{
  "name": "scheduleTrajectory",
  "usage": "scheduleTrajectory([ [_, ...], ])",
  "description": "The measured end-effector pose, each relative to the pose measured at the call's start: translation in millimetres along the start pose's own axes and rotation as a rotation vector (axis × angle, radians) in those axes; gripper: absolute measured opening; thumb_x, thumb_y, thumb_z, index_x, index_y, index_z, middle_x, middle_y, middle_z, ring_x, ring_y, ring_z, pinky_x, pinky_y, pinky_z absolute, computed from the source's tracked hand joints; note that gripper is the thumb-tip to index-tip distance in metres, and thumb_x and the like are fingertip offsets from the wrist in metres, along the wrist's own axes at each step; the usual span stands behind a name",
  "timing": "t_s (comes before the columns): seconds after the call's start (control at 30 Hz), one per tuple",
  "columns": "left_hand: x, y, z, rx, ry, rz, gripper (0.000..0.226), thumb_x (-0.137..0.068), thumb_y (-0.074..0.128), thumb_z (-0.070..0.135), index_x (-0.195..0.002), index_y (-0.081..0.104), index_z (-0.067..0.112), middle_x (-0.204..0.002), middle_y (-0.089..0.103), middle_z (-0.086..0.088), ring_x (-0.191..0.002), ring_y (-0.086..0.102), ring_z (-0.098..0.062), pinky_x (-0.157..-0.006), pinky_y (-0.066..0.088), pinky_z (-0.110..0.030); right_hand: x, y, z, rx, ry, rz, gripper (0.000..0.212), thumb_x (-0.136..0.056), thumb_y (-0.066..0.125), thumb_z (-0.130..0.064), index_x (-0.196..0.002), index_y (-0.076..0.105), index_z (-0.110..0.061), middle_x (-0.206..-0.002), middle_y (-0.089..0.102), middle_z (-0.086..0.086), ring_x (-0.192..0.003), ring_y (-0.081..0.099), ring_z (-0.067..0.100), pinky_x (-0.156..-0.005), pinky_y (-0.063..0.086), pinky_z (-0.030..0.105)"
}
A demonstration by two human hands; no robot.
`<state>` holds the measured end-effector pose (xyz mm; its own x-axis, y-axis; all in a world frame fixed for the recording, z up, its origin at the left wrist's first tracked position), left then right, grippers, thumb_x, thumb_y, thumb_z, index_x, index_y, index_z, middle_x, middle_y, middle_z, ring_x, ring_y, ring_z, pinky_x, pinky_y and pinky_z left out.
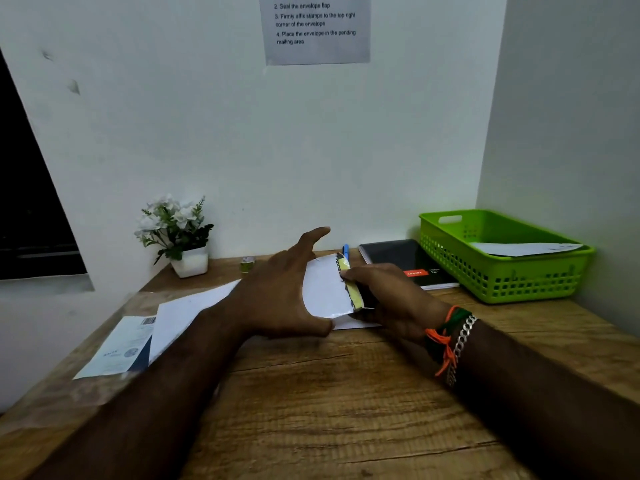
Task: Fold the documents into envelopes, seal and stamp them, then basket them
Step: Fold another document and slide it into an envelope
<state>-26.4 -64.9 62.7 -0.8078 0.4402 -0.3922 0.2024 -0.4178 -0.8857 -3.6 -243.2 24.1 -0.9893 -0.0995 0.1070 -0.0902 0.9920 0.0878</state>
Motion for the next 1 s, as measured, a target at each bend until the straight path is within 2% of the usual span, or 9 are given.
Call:
scheduleTrajectory([
  [0.13, 0.6, -1.5, -0.1, 0.035, -0.005, 0.026, 0.129, -0.056, 0.087, 0.059, -0.153, 0.002, 0.057, -0.132, 0.051, 0.015, -0.11, 0.054, -0.011, -0.092, 0.047, -0.033, 0.8, -0.2, 1.3, -0.057, 0.061, -0.06, 0.023, -0.094, 0.068, -0.02, -0.113, 0.072, -0.008, -0.09, 0.075, 0.008, -0.078, 0.07, 0.018, -0.062, 0.056, 0.03],
  [0.27, -0.3, -1.3, -1.8, 0.1, -0.011, 0.022, 0.129, -0.056, 0.09, 0.055, -0.152, 0.004, 0.059, -0.131, 0.051, 0.014, -0.11, 0.055, -0.012, -0.088, 0.046, -0.03, 2.5, 1.0, 1.5, -0.072, 0.088, -0.082, 0.023, -0.095, 0.068, -0.019, -0.115, 0.071, -0.008, -0.093, 0.068, 0.008, -0.078, 0.064, 0.017, -0.06, 0.056, 0.028],
  [0.37, 0.0, -2.3, -2.4, 0.127, -0.006, 0.007, 0.128, -0.058, 0.092, 0.052, -0.153, 0.006, 0.057, -0.127, 0.049, 0.018, -0.11, 0.054, -0.009, -0.085, 0.045, -0.027, 2.6, 1.4, 2.0, -0.082, 0.096, -0.104, 0.026, -0.095, 0.068, -0.02, -0.118, 0.07, -0.009, -0.098, 0.069, 0.008, -0.085, 0.064, 0.019, -0.061, 0.056, 0.029],
  [0.5, 0.1, -2.7, -5.0, -0.007, -0.061, -0.017, 0.129, -0.056, 0.086, 0.069, -0.154, 0.004, 0.054, -0.141, 0.048, 0.017, -0.123, 0.051, -0.012, -0.102, 0.046, -0.04, 2.8, -0.6, -1.6, -0.121, 0.061, -0.107, 0.026, -0.096, 0.066, -0.022, -0.12, 0.07, -0.01, -0.093, 0.072, 0.005, -0.08, 0.067, 0.017, -0.064, 0.056, 0.03],
  [0.6, -1.1, -0.1, -9.0, -0.089, -0.084, -0.024, 0.125, -0.052, 0.079, 0.078, -0.153, 0.011, 0.051, -0.152, 0.043, 0.017, -0.135, 0.047, -0.012, -0.111, 0.04, -0.048, 3.2, -2.6, -2.3, -0.132, 0.06, -0.109, 0.027, -0.096, 0.065, -0.022, -0.119, 0.071, -0.011, -0.092, 0.073, 0.004, -0.079, 0.068, 0.017, -0.065, 0.056, 0.03],
  [0.7, -1.4, 1.4, -9.3, -0.069, -0.055, -0.015, 0.119, -0.053, 0.081, 0.075, -0.152, 0.02, 0.049, -0.152, 0.04, 0.022, -0.134, 0.045, -0.008, -0.109, 0.042, -0.043, 3.5, -2.9, -1.0, -0.136, 0.079, -0.122, 0.027, -0.095, 0.065, -0.023, -0.119, 0.071, -0.012, -0.094, 0.074, 0.004, -0.079, 0.068, 0.016, -0.066, 0.056, 0.03],
  [0.83, -2.0, -1.1, -7.5, 0.033, 0.007, 0.026, 0.107, -0.055, 0.089, 0.061, -0.144, 0.033, 0.047, -0.14, 0.044, 0.027, -0.125, 0.046, -0.001, -0.101, 0.047, -0.035, 4.0, -1.9, -2.0, -0.176, 0.088, -0.162, 0.026, -0.096, 0.063, -0.022, -0.119, 0.071, -0.013, -0.103, 0.073, 0.006, -0.086, 0.068, 0.019, -0.067, 0.056, 0.03],
  [1.0, -1.4, -1.2, -7.8, 0.074, 0.018, 0.043, 0.105, -0.054, 0.092, 0.056, -0.142, 0.036, 0.046, -0.136, 0.046, 0.027, -0.121, 0.048, 0.001, -0.098, 0.048, -0.031, 6.0, -1.3, -3.2, -0.164, 0.056, -0.167, 0.021, -0.097, 0.063, -0.021, -0.114, 0.07, -0.013, -0.1, 0.071, 0.007, -0.084, 0.067, 0.019, -0.067, 0.056, 0.03],
])
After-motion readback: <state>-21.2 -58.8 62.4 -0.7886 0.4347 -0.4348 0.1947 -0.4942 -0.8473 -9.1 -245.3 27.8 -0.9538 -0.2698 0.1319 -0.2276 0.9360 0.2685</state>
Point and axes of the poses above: each hand's wrist, its own x-axis away from the middle knuckle, its own y-axis out of the palm, z = x × y, the point moved 4 cm from there along -x, towards the middle knuckle
